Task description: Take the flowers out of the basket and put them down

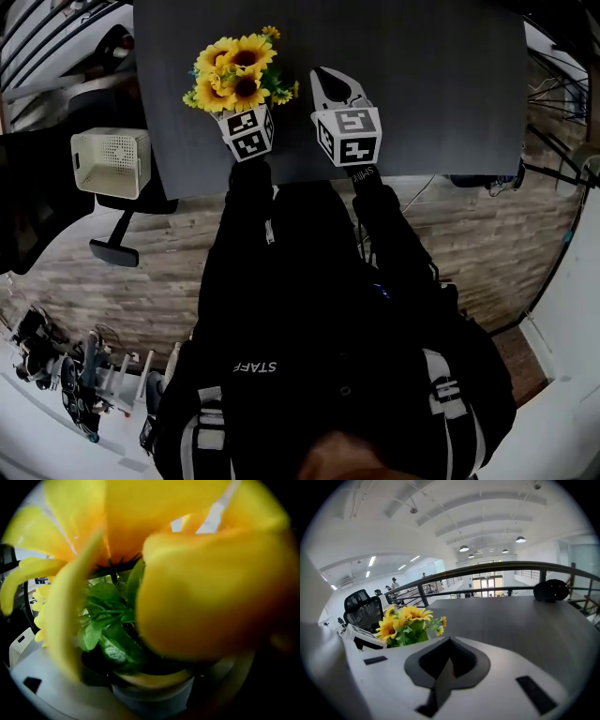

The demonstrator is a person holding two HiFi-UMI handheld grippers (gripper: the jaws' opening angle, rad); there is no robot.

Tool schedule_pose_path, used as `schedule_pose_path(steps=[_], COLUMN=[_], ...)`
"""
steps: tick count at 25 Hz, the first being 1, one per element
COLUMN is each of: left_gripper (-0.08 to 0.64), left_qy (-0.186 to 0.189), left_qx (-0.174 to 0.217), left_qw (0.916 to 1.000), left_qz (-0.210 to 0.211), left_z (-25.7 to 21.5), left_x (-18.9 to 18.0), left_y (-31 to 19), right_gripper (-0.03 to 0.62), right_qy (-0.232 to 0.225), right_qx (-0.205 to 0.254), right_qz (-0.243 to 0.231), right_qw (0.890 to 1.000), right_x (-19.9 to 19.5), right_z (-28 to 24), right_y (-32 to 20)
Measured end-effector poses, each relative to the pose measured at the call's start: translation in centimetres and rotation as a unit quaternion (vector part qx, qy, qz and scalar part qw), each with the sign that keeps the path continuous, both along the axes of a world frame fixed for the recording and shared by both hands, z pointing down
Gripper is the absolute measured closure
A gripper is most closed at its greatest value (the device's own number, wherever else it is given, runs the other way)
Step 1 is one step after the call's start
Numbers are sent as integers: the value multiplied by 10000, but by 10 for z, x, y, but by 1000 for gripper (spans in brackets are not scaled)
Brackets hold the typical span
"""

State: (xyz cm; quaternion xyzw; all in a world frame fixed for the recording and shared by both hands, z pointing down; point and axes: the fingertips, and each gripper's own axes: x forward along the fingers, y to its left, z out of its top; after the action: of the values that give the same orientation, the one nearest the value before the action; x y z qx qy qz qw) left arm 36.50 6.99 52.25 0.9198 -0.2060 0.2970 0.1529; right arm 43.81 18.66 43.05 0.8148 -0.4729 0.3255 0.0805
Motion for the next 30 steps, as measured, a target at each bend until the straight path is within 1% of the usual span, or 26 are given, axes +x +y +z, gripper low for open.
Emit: schedule_pose_path(steps=[5,9,11,14,15,19,24,25,27,29,30], left_gripper=[35,35,35,28,26,26,31,37,97,170,186], left_qy=[87,171,136,-59,-70,-16,7,5,0,129,234], left_qx=[121,78,65,-23,-25,-45,-125,-127,-48,62,100], left_qw=[9998,9996,9994,9991,9991,9994,9988,9987,9988,9988,9986], left_qz=[126,224,326,416,415,356,476,488,490,478,469], left_z=[3,5,7,13,13,3,-26,-32,-49,-72,-86], left_x=[4,3,0,-11,-15,-32,-60,-67,-83,-96,-101], left_y=[-3,-2,-1,6,8,17,41,44,49,52,53], right_gripper=[578,578,578,578,578,578,578,578,578,578,578], right_qy=[-49,-69,-69,-56,-56,-21,-1,10,44,88,114], right_qx=[-71,-100,-95,-89,-86,-61,1,23,91,188,239], right_qz=[-13,-34,-43,-62,-71,-105,-11,6,20,21,18], right_qw=[10000,9999,9999,9999,9999,9999,10000,10000,9999,9998,9996], right_x=[3,0,-1,-4,-5,-10,-21,-23,-29,-36,-39], right_z=[4,7,7,6,5,-4,-25,-31,-46,-63,-72], right_y=[-4,-5,-6,-7,-6,-4,6,8,10,12,13])
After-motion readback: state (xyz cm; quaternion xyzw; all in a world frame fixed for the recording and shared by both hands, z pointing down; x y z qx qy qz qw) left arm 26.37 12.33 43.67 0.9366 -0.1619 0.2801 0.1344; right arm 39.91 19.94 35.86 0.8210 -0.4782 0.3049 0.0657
